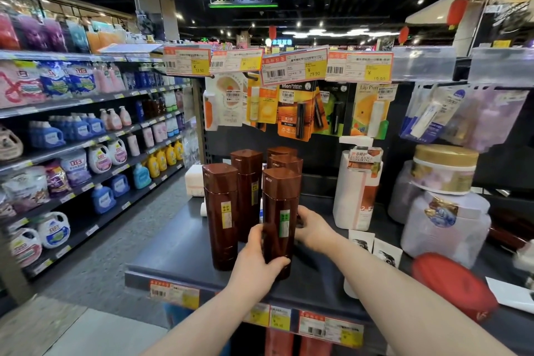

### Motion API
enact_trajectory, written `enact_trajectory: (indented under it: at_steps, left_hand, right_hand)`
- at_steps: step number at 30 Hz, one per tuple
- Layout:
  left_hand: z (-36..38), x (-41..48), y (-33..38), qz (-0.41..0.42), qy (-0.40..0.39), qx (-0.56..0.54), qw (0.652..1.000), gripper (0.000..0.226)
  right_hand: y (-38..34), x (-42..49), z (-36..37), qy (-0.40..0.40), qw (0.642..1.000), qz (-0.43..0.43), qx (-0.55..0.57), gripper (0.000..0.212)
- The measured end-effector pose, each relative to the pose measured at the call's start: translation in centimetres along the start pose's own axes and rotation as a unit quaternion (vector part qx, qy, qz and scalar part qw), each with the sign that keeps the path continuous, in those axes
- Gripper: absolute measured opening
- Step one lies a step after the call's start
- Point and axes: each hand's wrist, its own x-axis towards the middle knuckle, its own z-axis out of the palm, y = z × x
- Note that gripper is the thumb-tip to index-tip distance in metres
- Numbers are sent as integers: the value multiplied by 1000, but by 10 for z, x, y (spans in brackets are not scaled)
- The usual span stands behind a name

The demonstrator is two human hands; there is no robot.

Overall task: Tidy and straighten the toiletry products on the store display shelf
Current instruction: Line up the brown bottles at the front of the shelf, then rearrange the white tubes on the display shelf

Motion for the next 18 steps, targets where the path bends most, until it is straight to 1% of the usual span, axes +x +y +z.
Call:
enact_trajectory:
  at_steps: [4,6,7,9,10,11,12,14,16,18]
  left_hand:
    - [1,-3,4,-7,3,2,1000,75]
    - [1,-10,8,0,32,3,999,85]
    - [1,-15,10,10,64,14,998,87]
    - [3,-29,15,68,139,44,987,81]
    - [4,-35,19,113,153,47,981,74]
    - [8,-41,24,150,141,43,978,66]
    - [13,-44,30,177,112,40,977,57]
    - [29,-42,41,203,42,57,977,37]
    - [47,-32,54,173,-22,81,981,25]
    - [64,-15,62,112,-72,114,985,28]
  right_hand:
    - [-4,-2,-3,1,999,15,-47,48]
    - [-7,-5,-11,15,996,29,-77,56]
    - [-9,-7,-19,28,995,34,-92,57]
    - [-12,-15,-40,49,990,32,-127,47]
    - [-13,-21,-54,57,986,29,-152,40]
    - [-14,-28,-68,65,981,27,-180,32]
    - [-14,-35,-81,75,975,28,-208,27]
    - [-13,-50,-103,90,960,40,-263,21]
    - [-11,-66,-117,79,942,67,-318,21]
    - [-8,-82,-121,53,921,96,-373,22]
